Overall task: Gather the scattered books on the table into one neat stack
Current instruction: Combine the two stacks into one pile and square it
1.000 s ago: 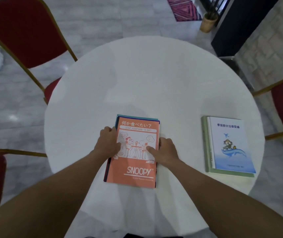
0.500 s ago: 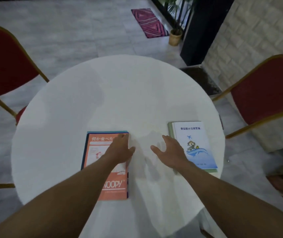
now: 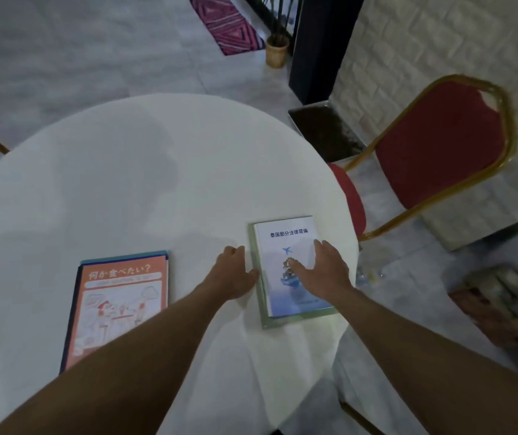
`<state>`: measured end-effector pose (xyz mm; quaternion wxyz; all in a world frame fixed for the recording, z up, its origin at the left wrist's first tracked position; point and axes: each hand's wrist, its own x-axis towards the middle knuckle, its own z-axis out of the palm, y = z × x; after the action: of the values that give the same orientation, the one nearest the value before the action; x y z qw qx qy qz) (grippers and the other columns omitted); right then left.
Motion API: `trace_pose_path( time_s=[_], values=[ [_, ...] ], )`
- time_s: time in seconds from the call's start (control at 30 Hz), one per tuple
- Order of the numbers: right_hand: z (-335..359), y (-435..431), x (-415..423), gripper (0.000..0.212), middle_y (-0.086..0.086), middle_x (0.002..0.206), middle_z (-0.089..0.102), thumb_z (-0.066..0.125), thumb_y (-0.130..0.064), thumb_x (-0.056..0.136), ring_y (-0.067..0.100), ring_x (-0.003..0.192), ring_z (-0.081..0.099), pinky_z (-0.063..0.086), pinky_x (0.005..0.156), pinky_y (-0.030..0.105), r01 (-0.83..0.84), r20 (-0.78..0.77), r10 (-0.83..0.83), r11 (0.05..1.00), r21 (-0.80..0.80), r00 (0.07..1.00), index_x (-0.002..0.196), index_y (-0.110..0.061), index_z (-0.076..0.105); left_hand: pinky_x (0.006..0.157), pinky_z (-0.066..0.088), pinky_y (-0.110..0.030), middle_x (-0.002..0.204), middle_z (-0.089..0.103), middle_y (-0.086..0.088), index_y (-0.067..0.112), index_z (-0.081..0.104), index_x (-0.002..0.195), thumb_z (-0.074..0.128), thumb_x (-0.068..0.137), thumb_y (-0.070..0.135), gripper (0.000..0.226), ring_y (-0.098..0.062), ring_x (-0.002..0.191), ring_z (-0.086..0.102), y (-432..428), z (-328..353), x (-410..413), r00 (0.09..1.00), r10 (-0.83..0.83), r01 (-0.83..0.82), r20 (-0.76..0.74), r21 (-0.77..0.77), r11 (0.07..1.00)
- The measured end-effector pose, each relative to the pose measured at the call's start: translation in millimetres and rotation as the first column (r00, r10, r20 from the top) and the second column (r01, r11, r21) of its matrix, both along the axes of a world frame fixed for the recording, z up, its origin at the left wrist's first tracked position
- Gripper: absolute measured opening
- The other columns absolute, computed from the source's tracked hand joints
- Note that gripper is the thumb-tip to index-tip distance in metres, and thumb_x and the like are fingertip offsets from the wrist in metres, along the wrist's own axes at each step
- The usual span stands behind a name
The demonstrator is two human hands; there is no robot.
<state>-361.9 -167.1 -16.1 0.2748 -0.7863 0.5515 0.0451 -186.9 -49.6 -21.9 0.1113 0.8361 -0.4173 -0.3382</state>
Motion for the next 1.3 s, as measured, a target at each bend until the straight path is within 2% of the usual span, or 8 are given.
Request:
trace_pose_path(
  time_s=[0.43, 0.6, 0.77, 0.9, 1.0, 1.07, 1.2, 1.3],
  values=[
    [-24.6, -27.3, -7.1, 0.088, 0.013, 0.131, 0.053, 0.085, -0.054, 0.064, 0.033, 0.122, 0.054, 0.048, 0.102, 0.046, 0.246, 0.068, -0.277, 0.925, 0.29, 0.958, 0.13, -0.009, 0.05, 0.102, 0.044, -0.038, 0.131, 0.049, -0.02, -0.001, 0.044, 0.131, 0.064, 0.087, 0.042, 0.064, -0.033, 0.125, 0.048, -36.6, -25.4, -33.1, 0.952, 0.259, -0.248, -0.161, 0.089, 0.965],
    [-27.2, -35.0, -8.7, 0.092, 0.011, 0.124, 0.06, 0.091, -0.051, 0.047, 0.03, 0.114, 0.06, 0.053, 0.097, 0.044, 0.284, 0.061, -0.341, 0.858, 0.428, 0.938, 0.121, -0.009, 0.057, 0.093, 0.053, -0.039, 0.133, 0.049, -0.015, 0.003, 0.041, 0.134, 0.074, 0.074, 0.023, 0.071, -0.031, 0.12, 0.054, -42.1, -26.2, -35.8, 0.73, 0.563, -0.532, -0.388, 0.195, 0.824],
    [-27.7, -29.3, -13.4, 0.082, 0.012, 0.112, 0.065, 0.09, -0.043, 0.039, 0.028, 0.102, 0.065, 0.06, 0.084, 0.039, 0.298, 0.11, -0.399, 0.817, 0.494, 0.91, 0.108, -0.009, 0.064, 0.079, 0.06, -0.039, 0.116, 0.064, -0.013, 0.003, 0.056, 0.119, 0.078, 0.053, 0.019, 0.072, -0.03, 0.1, 0.065, -35.0, -23.5, -34.3, 0.613, 0.613, -0.592, -0.498, 0.225, 0.774],
    [-17.9, -30.7, -12.4, 0.081, 0.015, 0.116, 0.065, 0.086, -0.023, 0.05, 0.026, 0.101, 0.067, 0.061, 0.076, 0.036, 0.258, 0.263, -0.465, 0.787, 0.561, 0.845, 0.121, -0.002, 0.053, 0.071, 0.061, -0.038, 0.11, 0.061, -0.012, 0.008, 0.043, 0.114, 0.081, 0.051, 0.013, 0.074, -0.029, 0.097, 0.066, -27.8, -15.3, -30.6, 0.554, 0.59, -0.654, -0.587, 0.132, 0.745],
    [0.4, -30.4, -6.7, 0.076, 0.003, 0.11, 0.062, 0.085, -0.013, 0.063, 0.011, 0.093, 0.065, 0.052, 0.062, 0.021, 0.209, 0.404, -0.461, 0.822, 0.53, 0.79, 0.123, -0.012, 0.039, 0.052, 0.055, -0.018, 0.103, 0.053, -0.006, 0.014, 0.032, 0.109, 0.08, 0.067, 0.007, 0.064, -0.016, 0.089, 0.062, -26.9, -0.8, -22.6, 0.634, 0.464, -0.624, -0.619, -0.055, 0.78],
    [15.8, -29.0, -0.3, 0.078, -0.003, 0.106, 0.061, 0.087, -0.007, 0.065, 0.002, 0.09, 0.064, 0.053, 0.059, 0.014, 0.168, 0.528, -0.427, 0.867, 0.469, 0.734, 0.124, -0.017, 0.037, 0.058, 0.056, -0.017, 0.104, 0.049, -0.002, 0.014, 0.027, 0.111, 0.075, 0.073, 0.005, 0.063, -0.01, 0.093, 0.059, -28.8, 14.0, -17.3, 0.742, 0.34, -0.542, -0.578, -0.219, 0.811],
    [33.6, -20.0, 13.5, 0.08, 0.001, 0.11, 0.068, 0.091, -0.003, 0.058, 0.017, 0.103, 0.068, 0.062, 0.081, 0.034, 0.149, 0.658, -0.345, 0.93, 0.336, 0.669, 0.125, -0.02, 0.049, 0.079, 0.061, -0.03, 0.115, 0.048, -0.003, 0.021, 0.023, 0.116, 0.066, 0.073, -0.004, 0.066, -0.016, 0.11, 0.058, -28.4, 37.1, -11.6, 0.849, 0.179, -0.425, -0.497, -0.442, 0.79],
    [33.0, -11.8, 10.0, 0.08, 0.0, 0.11, 0.07, 0.092, -0.005, 0.055, 0.016, 0.104, 0.069, 0.062, 0.084, 0.039, 0.175, 0.681, -0.334, 0.94, 0.293, 0.651, 0.123, -0.022, 0.053, 0.083, 0.059, -0.024, 0.119, 0.042, 0.0, 0.018, 0.025, 0.125, 0.062, 0.075, -0.008, 0.068, -0.018, 0.12, 0.052, -20.6, 38.8, -10.2, 0.913, 0.088, -0.311, -0.399, -0.539, 0.783]
  ],
)
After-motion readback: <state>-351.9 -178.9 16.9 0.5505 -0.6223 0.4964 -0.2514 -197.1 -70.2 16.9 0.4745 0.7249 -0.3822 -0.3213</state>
